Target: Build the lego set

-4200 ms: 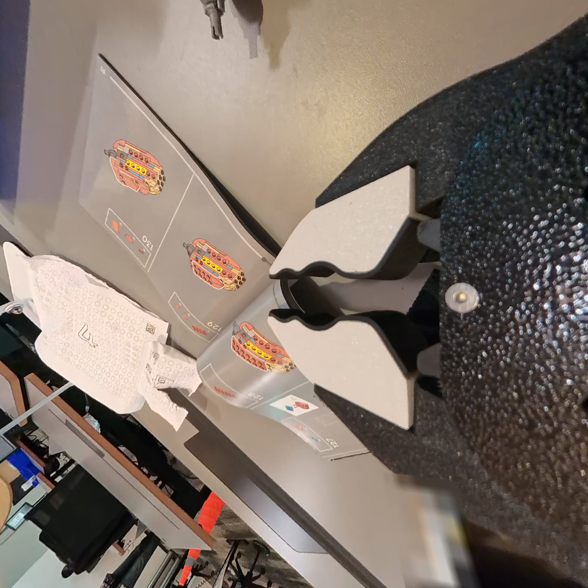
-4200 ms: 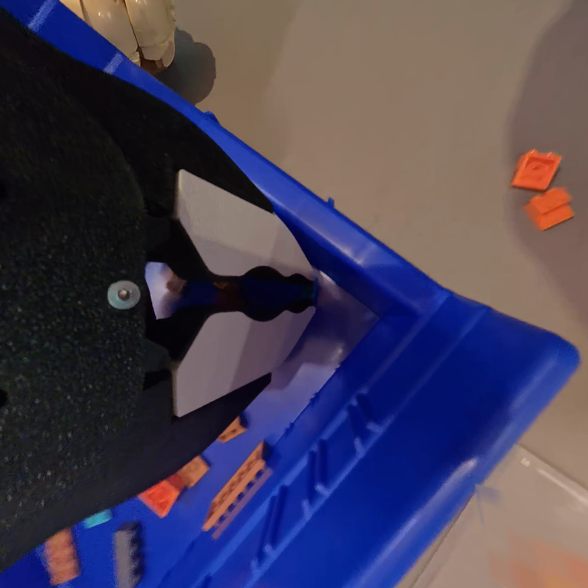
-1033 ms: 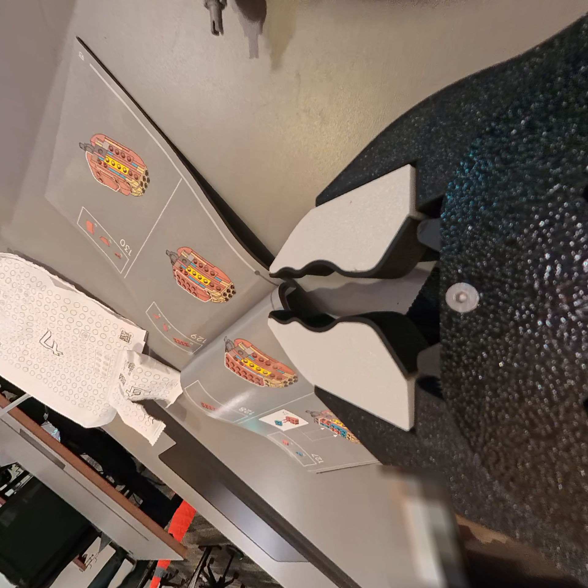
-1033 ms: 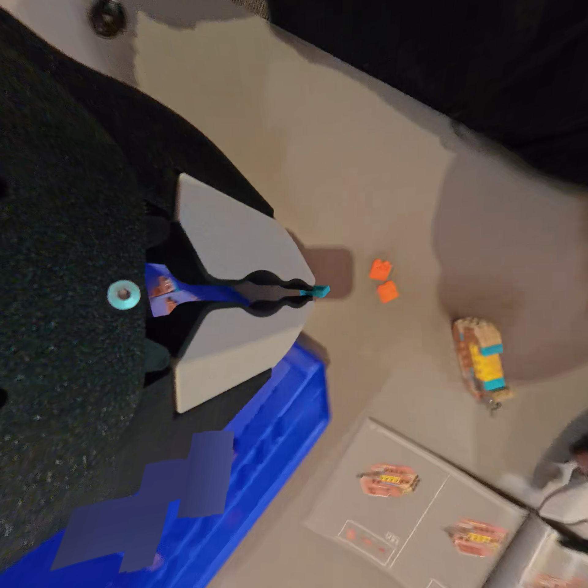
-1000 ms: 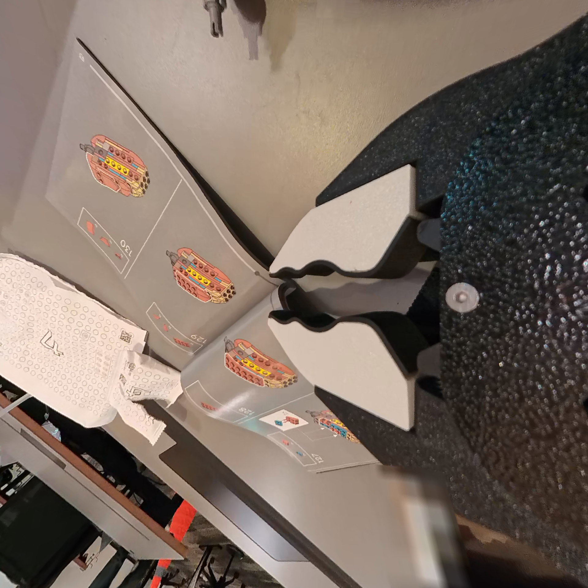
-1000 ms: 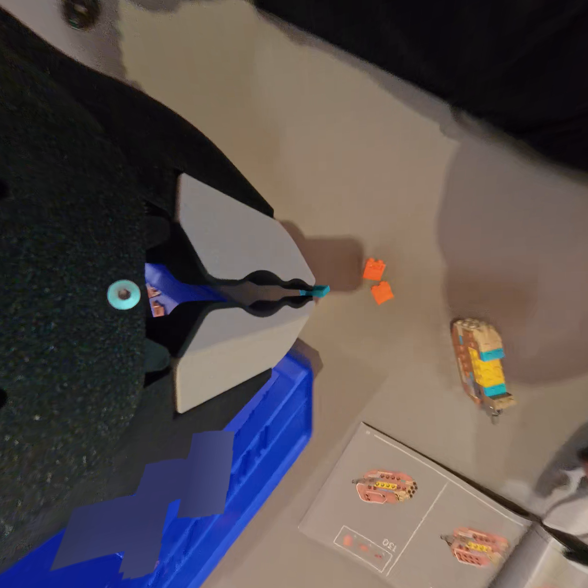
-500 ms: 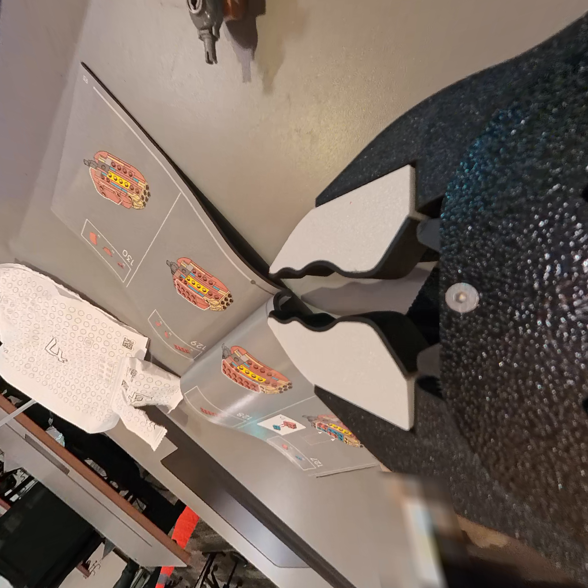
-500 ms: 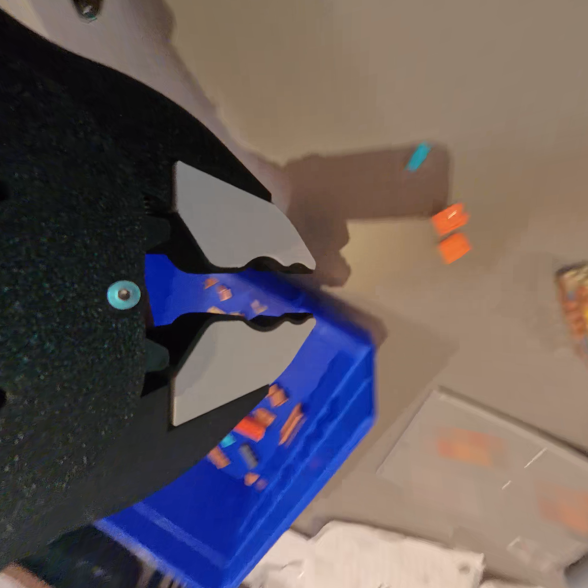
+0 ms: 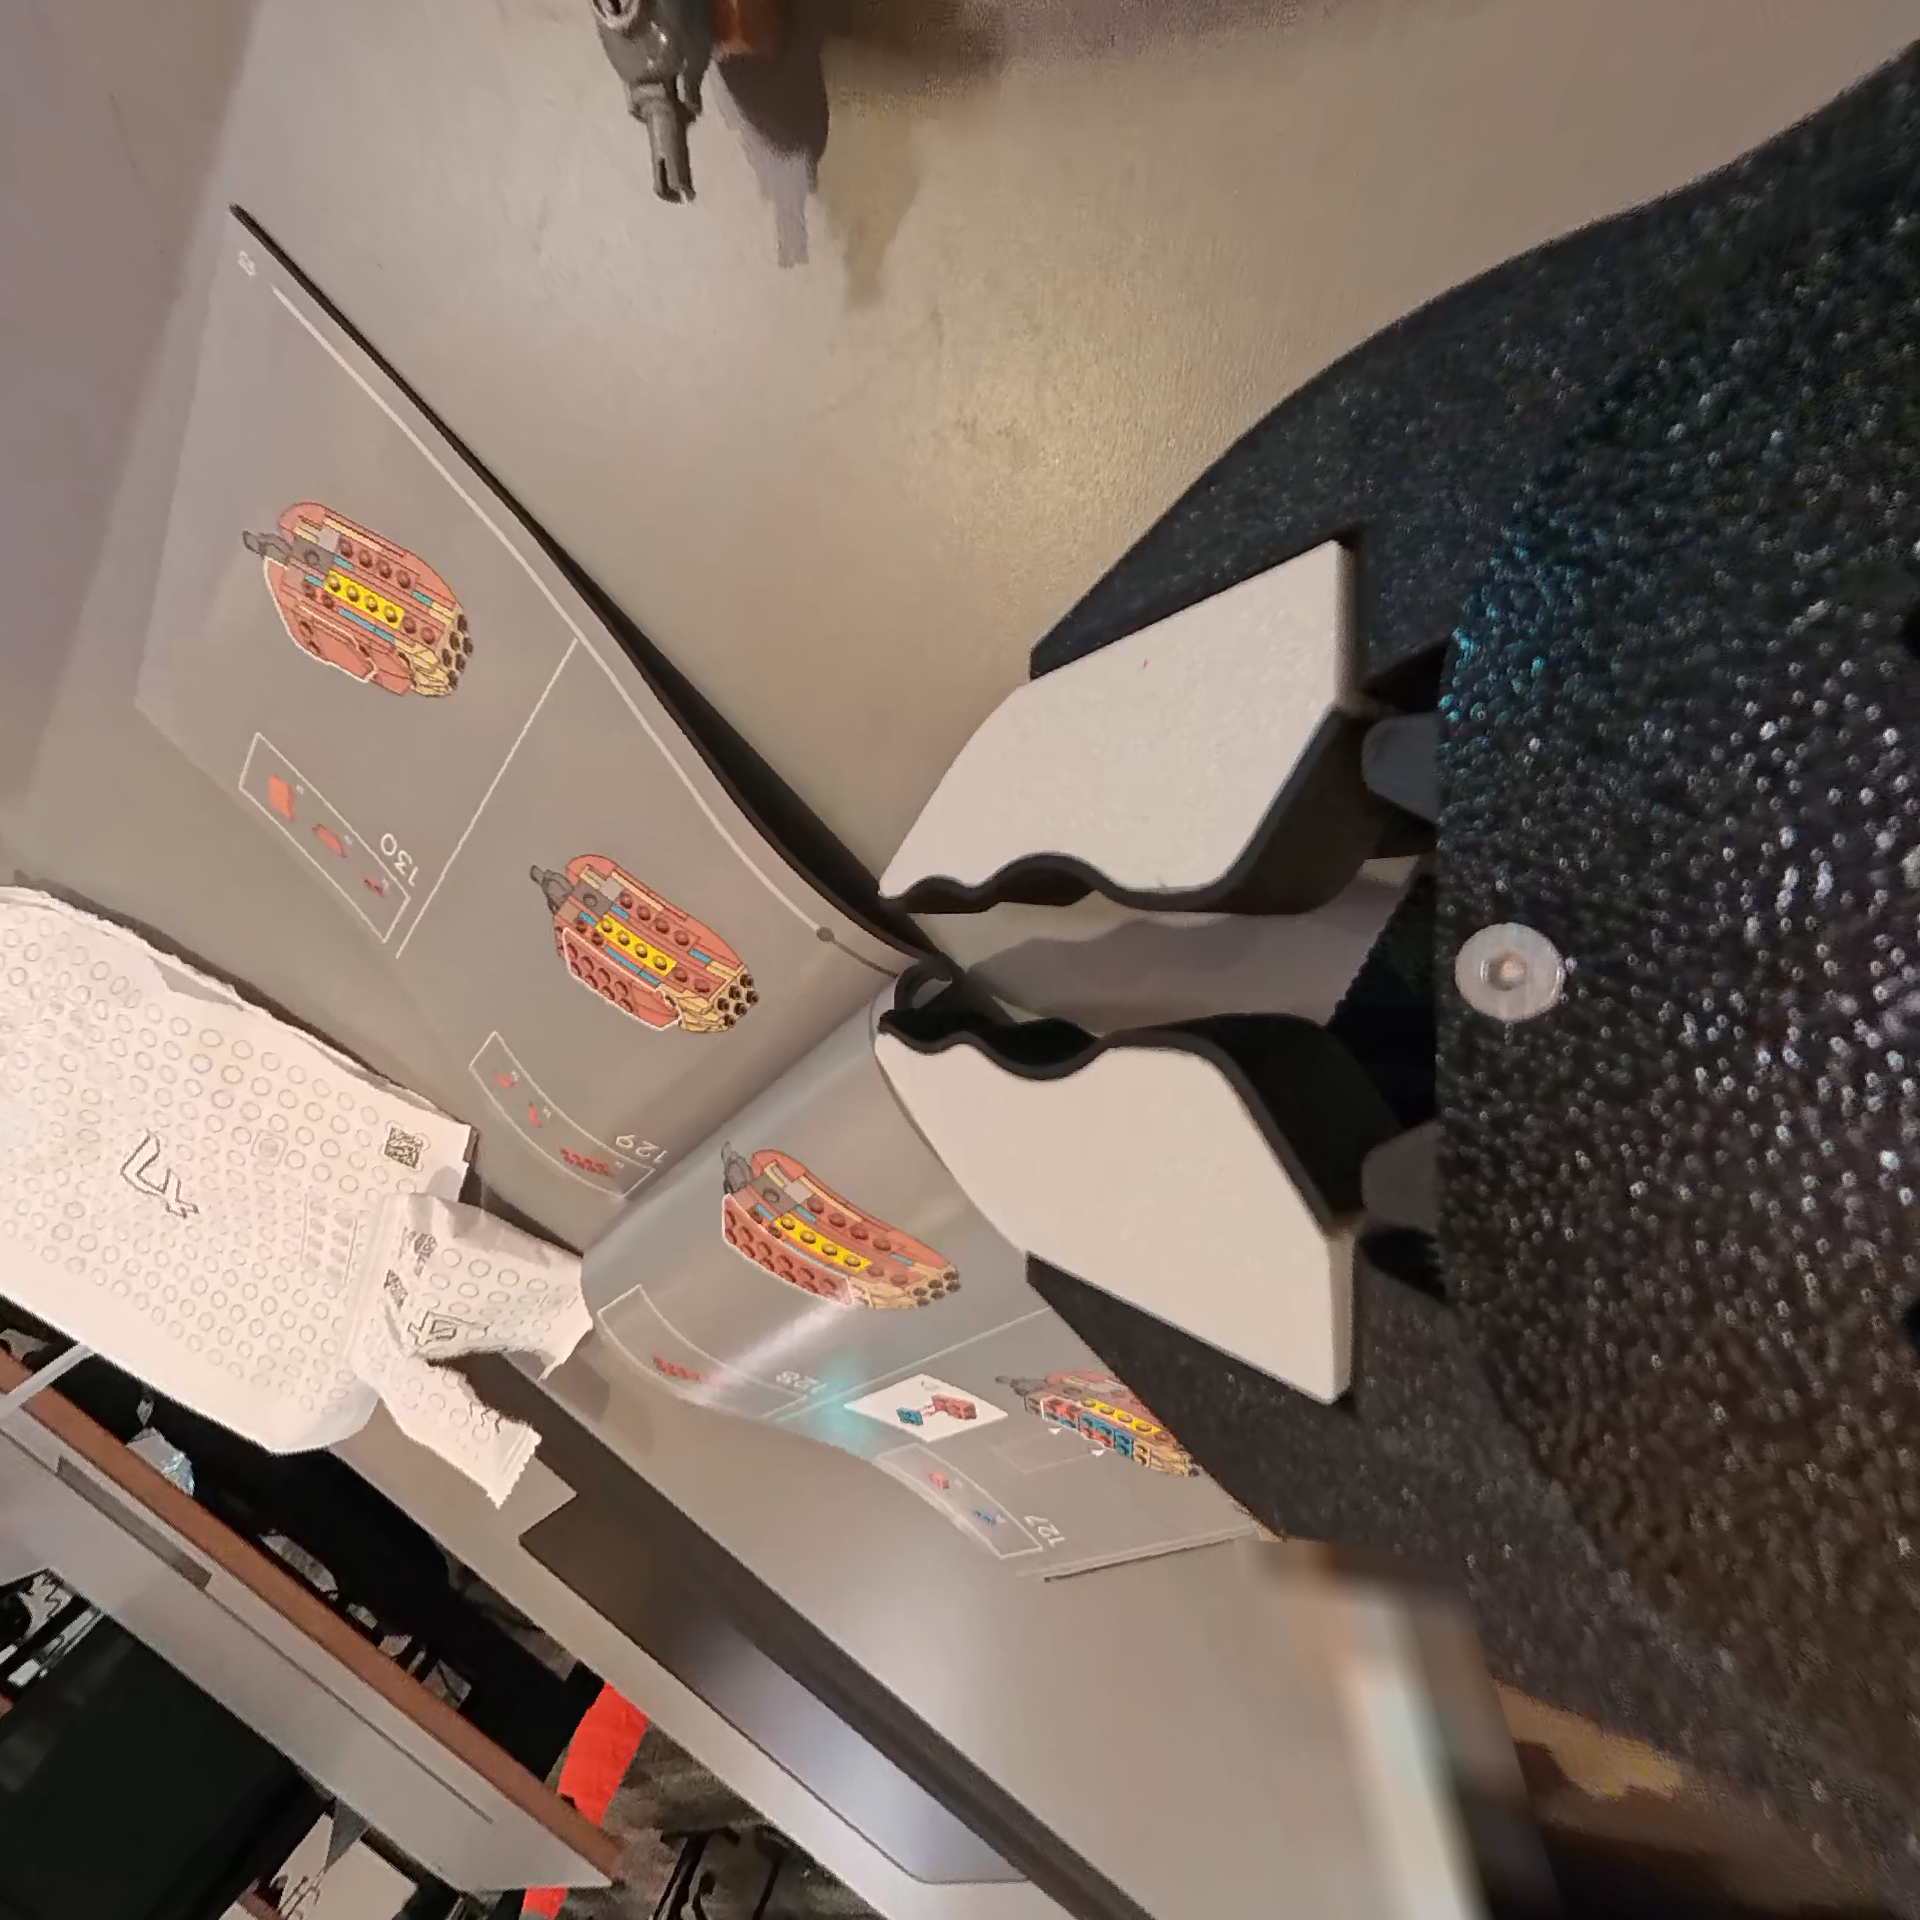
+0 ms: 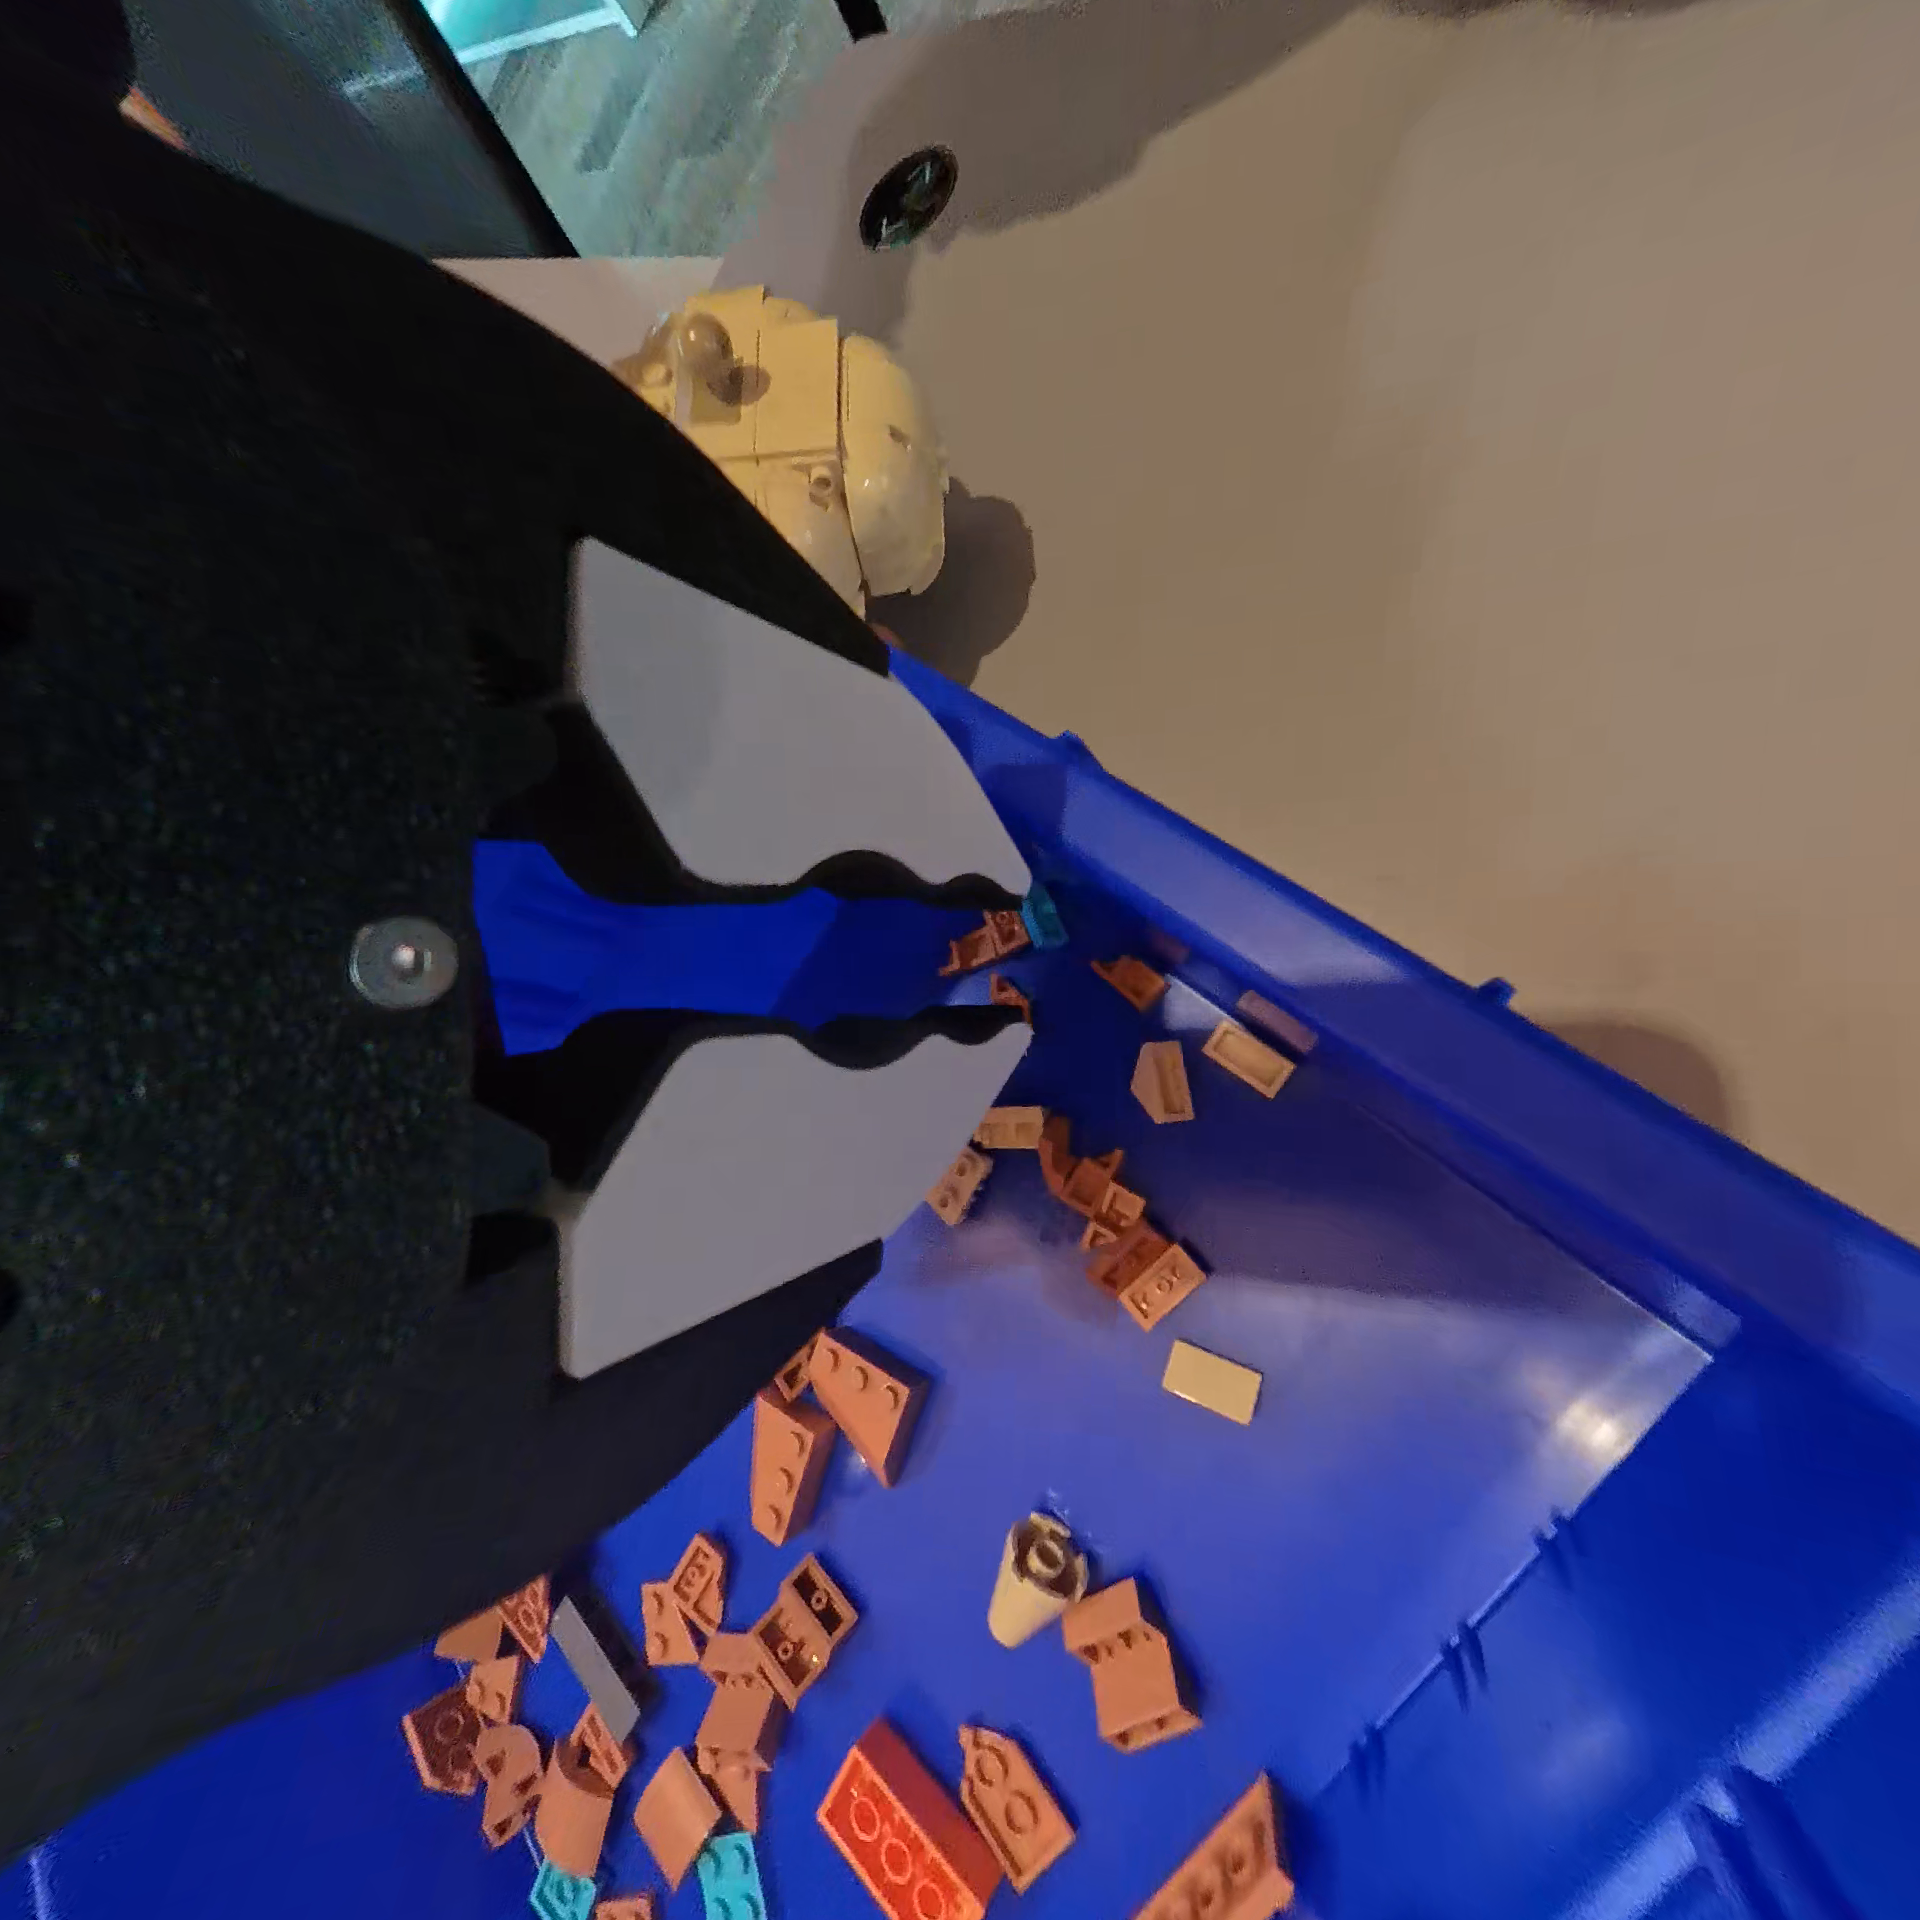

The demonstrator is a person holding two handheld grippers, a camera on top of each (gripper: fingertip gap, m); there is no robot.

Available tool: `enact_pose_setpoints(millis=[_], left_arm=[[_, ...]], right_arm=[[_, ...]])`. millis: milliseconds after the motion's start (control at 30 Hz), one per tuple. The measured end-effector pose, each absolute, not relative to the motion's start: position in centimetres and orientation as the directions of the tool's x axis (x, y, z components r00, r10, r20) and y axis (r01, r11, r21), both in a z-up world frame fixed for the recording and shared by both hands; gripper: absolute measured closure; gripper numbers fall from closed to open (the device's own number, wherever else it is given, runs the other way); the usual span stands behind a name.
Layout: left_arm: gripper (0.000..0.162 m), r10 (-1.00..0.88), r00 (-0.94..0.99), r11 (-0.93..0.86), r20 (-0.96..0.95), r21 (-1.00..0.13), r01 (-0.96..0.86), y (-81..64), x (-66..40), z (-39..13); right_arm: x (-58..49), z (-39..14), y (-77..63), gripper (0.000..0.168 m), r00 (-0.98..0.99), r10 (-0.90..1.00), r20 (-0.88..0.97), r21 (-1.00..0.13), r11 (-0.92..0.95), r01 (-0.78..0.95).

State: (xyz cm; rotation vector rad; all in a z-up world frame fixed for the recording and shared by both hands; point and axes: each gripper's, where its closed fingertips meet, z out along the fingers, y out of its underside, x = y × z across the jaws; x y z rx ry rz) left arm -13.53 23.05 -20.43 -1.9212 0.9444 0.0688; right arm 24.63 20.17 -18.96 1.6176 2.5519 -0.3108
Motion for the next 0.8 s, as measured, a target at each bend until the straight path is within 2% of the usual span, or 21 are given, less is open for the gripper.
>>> enact_pose_setpoints(millis=[200,433,500,567,700,800], left_arm=[[0.146,-0.585,0.704,-0.242,-0.403,-0.741,-0.626,23.2,-13.5,-20.3],[0.145,-0.571,0.726,-0.193,-0.382,-0.797,-0.572,22.9,-13.3,-18.8],[0.145,-0.556,0.744,-0.159,-0.37,-0.832,-0.532,22.7,-13.2,-17.4],[0.144,-0.562,0.76,-0.138,-0.327,-0.868,-0.476,22.3,-12.9,-16.1],[0.143,-0.629,0.727,-0.077,-0.276,-0.908,-0.411,20.5,-10.9,-14.5],[0.141,-0.726,0.65,-0.037,-0.225,-0.931,-0.364,18.1,-8.5,-13.8]], right_arm=[[24.7,-19.6,20.8,0.152,-0.424,0.891,-0.163,-0.118,0.409,0.905],[22.7,-15.8,20.3,0.151,-0.392,0.916,0.084,-0.129,0.401,0.907],[21.2,-14.0,19.3,0.15,-0.367,0.912,0.181,-0.199,0.4,0.895],[19.3,-12.7,18.0,0.151,-0.29,0.929,0.231,-0.324,0.354,0.877],[17.8,-12.6,15.8,0.151,-0.196,0.929,0.313,-0.379,0.312,0.871],[15.2,-12.4,12.3,0.15,-0.101,0.96,0.262,-0.543,0.233,0.806]])
